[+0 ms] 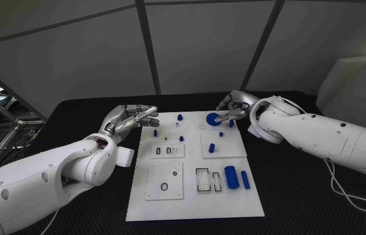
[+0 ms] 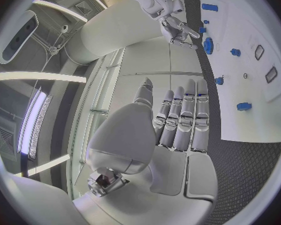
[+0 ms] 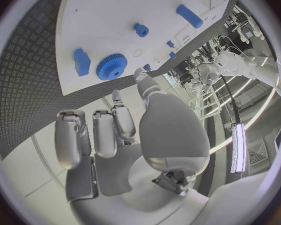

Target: Assemble the parts on the task board

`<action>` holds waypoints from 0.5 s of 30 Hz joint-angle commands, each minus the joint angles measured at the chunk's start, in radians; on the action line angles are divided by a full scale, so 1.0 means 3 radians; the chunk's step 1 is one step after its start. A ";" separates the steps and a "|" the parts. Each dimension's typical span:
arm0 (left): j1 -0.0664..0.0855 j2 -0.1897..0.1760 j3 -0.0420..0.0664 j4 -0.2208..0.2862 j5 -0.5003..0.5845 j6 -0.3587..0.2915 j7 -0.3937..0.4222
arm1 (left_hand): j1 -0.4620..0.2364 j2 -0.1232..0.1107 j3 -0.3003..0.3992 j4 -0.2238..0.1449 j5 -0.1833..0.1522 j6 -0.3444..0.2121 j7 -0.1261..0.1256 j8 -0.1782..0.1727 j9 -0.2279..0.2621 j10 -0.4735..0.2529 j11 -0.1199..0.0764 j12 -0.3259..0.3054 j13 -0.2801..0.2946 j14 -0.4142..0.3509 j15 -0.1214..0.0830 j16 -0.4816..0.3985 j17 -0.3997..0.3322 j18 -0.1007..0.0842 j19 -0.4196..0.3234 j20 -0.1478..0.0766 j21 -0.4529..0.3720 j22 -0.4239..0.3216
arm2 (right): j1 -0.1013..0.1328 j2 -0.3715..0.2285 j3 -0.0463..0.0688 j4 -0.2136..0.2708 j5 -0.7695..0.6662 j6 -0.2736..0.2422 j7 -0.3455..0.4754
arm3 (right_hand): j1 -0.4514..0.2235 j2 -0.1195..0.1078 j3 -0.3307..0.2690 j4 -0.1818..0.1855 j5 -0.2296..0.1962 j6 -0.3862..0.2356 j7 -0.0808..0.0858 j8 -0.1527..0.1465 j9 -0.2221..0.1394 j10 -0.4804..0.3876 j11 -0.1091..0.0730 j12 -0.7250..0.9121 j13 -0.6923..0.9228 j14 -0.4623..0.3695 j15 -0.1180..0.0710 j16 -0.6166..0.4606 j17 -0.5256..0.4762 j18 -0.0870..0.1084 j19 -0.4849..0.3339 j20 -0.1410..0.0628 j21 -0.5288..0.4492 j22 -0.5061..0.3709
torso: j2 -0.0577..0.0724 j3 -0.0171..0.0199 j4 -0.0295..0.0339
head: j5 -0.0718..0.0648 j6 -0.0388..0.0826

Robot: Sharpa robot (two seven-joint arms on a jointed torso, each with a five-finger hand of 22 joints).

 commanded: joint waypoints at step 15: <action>0.0005 0.0024 0.0003 -0.0025 0.0002 0.0065 0.0000 | 0.0000 0.0038 -0.0014 -0.0014 -0.0017 -0.0005 0.0024 -0.0022 -0.0005 -0.0003 0.0024 -0.0016 -0.0004 -0.0021 0.0000 -0.0010 0.0005 -0.0040 -0.0018 0.0006 -0.0017 -0.0003 | 0.0005 0.0257 0.0002 -0.0288 -0.0127 0.0257 -0.0221 | 0.0129 0.0047 0.0008 0.0137 0.0065 -0.0026 0.0013 0.0004 0.0029 0.0069 0.0031 0.0232 0.0271 0.0188 0.0039 0.0085 0.0149 -0.0080 0.0230 0.0041 0.0041 0.0669 | 0.0000 -0.0009 0.0011 | 0.0020 -0.0017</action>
